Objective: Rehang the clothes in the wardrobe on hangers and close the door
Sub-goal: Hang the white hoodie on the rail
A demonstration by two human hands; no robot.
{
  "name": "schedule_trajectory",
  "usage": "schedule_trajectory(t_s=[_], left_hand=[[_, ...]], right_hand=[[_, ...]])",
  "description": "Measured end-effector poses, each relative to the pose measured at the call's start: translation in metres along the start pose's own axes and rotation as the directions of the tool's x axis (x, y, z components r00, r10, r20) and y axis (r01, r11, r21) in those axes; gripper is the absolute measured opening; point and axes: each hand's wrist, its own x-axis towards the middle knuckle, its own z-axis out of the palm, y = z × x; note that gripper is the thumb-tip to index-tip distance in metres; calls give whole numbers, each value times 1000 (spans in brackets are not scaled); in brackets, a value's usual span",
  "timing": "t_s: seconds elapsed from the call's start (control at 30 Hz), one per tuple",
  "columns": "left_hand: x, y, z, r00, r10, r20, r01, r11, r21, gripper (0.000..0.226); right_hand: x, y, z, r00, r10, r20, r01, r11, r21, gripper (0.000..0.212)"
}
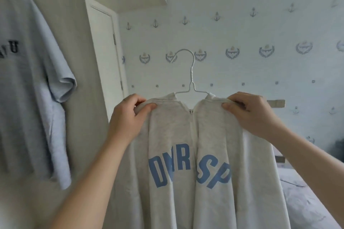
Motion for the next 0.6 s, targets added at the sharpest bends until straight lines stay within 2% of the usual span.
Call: schedule_trajectory(t_s=[0.3, 0.37, 0.6], left_hand=[[97, 2, -160, 953, 207, -222, -165, 967, 194, 22], [119, -2, -191, 942, 239, -235, -182, 953, 243, 23], [187, -32, -297, 911, 268, -315, -142, 918, 371, 27]], right_hand=[[117, -140, 13, 971, -227, 70, 226, 974, 23, 24], [143, -167, 19, 962, -264, 62, 263, 964, 25, 25], [227, -254, 81, 942, -335, -6, 325, 911, 253, 31]])
